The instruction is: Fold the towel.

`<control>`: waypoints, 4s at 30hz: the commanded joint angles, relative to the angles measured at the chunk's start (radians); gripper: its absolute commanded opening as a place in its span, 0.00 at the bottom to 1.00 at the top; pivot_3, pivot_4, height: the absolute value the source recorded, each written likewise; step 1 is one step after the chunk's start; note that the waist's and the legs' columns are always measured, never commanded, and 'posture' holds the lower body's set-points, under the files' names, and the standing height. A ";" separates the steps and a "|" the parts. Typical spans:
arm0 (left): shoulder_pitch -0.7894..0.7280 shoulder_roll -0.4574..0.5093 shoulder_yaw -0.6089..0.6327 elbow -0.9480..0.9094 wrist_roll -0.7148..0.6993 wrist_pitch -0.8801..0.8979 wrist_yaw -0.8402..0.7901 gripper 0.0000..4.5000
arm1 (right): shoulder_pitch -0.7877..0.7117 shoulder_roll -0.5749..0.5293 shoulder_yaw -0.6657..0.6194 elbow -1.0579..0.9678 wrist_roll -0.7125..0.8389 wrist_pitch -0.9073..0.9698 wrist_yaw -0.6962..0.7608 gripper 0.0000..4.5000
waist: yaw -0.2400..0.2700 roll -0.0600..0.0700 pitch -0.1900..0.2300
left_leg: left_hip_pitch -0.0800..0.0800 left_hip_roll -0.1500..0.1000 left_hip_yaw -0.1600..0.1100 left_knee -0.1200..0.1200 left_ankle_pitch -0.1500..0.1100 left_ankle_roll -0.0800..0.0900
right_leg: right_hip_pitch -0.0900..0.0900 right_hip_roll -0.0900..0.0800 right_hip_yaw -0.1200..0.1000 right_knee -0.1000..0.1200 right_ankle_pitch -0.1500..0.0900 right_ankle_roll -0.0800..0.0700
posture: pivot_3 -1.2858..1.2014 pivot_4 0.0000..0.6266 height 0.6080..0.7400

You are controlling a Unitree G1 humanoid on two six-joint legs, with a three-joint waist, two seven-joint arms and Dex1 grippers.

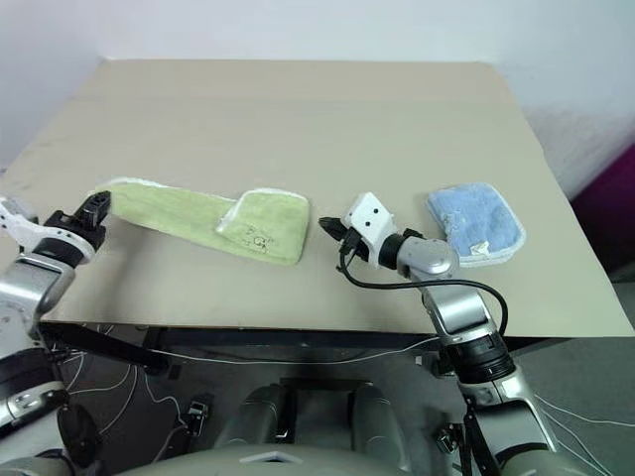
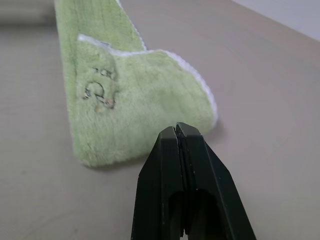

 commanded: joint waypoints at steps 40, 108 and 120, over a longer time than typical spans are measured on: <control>-0.104 0.031 -0.663 -0.370 0.594 0.075 -0.628 0.84 | -0.037 0.023 -0.033 -0.028 -0.011 -0.012 -0.058 0.00 | -0.005 0.001 0.001 | 0.000 0.001 0.001 -0.001 0.000 0.000 | -0.001 0.000 0.001 -0.001 0.000 0.000 | 0.52 0.24 1.00; -0.371 0.040 -0.635 0.439 0.724 0.272 -1.067 0.99 | -0.021 0.138 0.002 -0.044 0.004 0.066 -0.080 0.00 | 0.006 0.001 0.000 | -0.002 -0.001 0.000 0.000 0.000 0.000 | -0.002 -0.001 0.000 0.001 0.000 0.000 | 0.52 0.24 1.00; -0.337 -0.010 -0.592 0.354 0.689 0.347 -1.056 0.34 | -0.014 0.141 0.021 -0.058 -0.004 0.077 -0.091 0.00 | -0.003 0.001 0.000 | -0.002 -0.001 0.000 0.001 0.000 0.000 | -0.002 0.000 0.000 0.001 0.000 0.000 | 0.52 0.24 1.00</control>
